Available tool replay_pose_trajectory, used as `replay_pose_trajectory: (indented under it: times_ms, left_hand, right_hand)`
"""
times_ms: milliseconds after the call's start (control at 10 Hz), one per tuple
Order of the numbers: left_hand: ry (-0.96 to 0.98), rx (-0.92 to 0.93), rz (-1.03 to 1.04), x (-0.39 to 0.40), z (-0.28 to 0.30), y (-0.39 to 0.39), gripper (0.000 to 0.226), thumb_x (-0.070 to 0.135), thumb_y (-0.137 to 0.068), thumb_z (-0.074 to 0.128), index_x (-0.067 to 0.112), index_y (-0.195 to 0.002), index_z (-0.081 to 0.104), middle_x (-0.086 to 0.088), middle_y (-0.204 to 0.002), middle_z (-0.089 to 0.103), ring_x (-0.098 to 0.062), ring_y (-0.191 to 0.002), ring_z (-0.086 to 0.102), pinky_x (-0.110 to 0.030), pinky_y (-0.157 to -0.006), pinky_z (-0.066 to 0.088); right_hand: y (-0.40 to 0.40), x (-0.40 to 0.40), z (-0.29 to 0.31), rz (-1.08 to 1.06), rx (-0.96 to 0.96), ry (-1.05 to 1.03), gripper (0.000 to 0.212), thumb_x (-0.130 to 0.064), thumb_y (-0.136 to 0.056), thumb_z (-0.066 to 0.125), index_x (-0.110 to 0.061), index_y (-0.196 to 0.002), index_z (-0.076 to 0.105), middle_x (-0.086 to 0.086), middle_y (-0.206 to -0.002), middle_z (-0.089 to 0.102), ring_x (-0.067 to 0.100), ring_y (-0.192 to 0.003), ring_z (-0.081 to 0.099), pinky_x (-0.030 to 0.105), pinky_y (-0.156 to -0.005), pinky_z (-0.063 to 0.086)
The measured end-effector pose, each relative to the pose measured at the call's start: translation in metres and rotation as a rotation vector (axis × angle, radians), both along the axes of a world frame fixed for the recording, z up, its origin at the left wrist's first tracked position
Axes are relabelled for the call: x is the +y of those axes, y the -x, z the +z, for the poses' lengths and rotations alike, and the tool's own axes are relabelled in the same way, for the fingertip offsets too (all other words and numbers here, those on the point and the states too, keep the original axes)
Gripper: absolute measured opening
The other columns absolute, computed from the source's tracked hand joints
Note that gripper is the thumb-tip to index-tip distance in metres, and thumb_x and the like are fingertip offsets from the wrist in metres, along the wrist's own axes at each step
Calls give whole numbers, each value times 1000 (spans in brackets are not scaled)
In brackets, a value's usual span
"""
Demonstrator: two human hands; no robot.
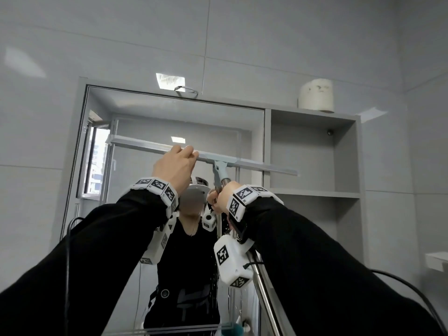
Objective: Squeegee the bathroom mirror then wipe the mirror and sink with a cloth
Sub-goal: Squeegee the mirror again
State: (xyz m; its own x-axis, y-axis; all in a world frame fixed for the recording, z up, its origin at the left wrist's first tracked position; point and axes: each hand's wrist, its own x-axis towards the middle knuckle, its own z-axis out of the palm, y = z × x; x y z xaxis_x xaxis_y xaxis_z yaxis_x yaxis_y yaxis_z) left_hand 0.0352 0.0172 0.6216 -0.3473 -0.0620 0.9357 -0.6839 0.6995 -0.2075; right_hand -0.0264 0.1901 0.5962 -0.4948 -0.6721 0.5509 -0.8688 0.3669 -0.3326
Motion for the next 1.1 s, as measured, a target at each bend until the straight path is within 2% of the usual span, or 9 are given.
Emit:
replay_pose_trajectory:
  times_ms: [100,200,300,400,500,600,800,1000,1100]
  left_hand:
    - [0,-4,7,0,-6,1,22,23,-97,42,23,-118,50,9,-107,47,-16,-100,43,-37,-62,55]
    - [40,-29,29,-1,-13,1,26,24,-98,41,21,-122,51,8,-109,50,-16,-101,46,-29,-67,51]
    - [32,-41,31,-4,-22,2,29,28,-95,48,23,-123,50,9,-111,50,-15,-102,46,-25,-68,49]
    - [52,-18,69,-6,-33,5,28,29,-88,59,25,-116,56,12,-104,53,-13,-95,49,-22,-59,44]
    - [86,0,53,-10,-40,7,32,25,-76,72,22,-107,63,10,-94,56,-15,-86,51,-24,-51,48]
    - [104,9,5,-15,-47,8,35,20,-70,77,20,-101,62,8,-91,54,-16,-85,44,-28,-48,51]
    - [138,28,4,-13,-59,9,45,19,-55,84,22,-96,66,11,-85,54,-12,-80,36,-21,-42,41]
    - [131,26,6,-10,-71,5,37,17,-61,80,20,-95,67,9,-86,56,-13,-80,37,-23,-45,41]
    - [31,10,42,-9,-78,5,31,23,-77,68,26,-107,62,13,-95,54,-10,-88,40,-21,-51,33]
  right_hand:
    - [1,-3,-7,8,-4,-6,44,-26,-88,59,-27,-61,25,14,-132,52,28,-121,51,39,-93,43]
    - [4,-10,-14,6,-22,-45,23,-28,-89,57,-24,-76,39,14,-132,51,28,-121,51,38,-94,43]
    - [7,-14,-22,13,-47,-34,16,-26,-90,55,-23,-87,40,13,-133,52,28,-121,51,36,-93,44]
    - [13,-20,-32,5,-89,-20,12,-25,-91,54,-23,-103,49,12,-131,53,27,-120,52,34,-92,44]
    - [14,-21,-40,-10,-134,8,25,-25,-91,53,-16,-114,56,12,-130,54,27,-119,53,33,-91,44]
    - [15,-21,-46,-14,-166,12,37,-24,-91,52,-9,-125,54,12,-131,53,27,-119,52,32,-90,43]
    - [15,-19,-56,-19,-201,14,40,-26,-92,51,-7,-128,52,13,-132,53,28,-120,52,32,-92,43]
    - [15,-21,-67,-24,-239,4,41,-22,-95,48,-6,-133,47,13,-136,49,27,-123,49,31,-93,41]
    - [16,-20,-72,-34,-229,-13,39,-21,-94,48,-6,-131,49,13,-134,51,27,-122,50,30,-91,42]
